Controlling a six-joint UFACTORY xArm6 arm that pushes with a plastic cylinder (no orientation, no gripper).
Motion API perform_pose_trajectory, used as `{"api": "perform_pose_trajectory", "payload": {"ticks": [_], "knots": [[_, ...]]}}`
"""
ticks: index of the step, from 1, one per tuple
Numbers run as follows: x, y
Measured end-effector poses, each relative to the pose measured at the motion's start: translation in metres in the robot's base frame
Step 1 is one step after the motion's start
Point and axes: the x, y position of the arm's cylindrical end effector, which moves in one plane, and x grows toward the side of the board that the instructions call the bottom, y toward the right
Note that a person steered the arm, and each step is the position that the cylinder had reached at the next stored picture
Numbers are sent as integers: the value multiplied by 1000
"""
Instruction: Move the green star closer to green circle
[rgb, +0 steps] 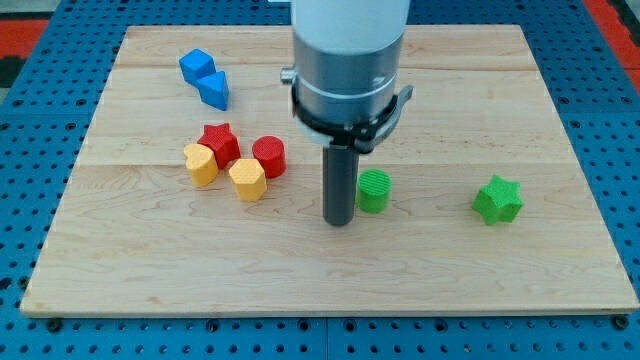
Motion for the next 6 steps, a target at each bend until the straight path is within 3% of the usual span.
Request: {"api": "perform_pose_trajectory", "payload": {"ticks": [1, 2, 3, 4, 5, 6], "knots": [[36, 79], [45, 200], [24, 238], [-30, 190], [-52, 143], [-46, 87]]}}
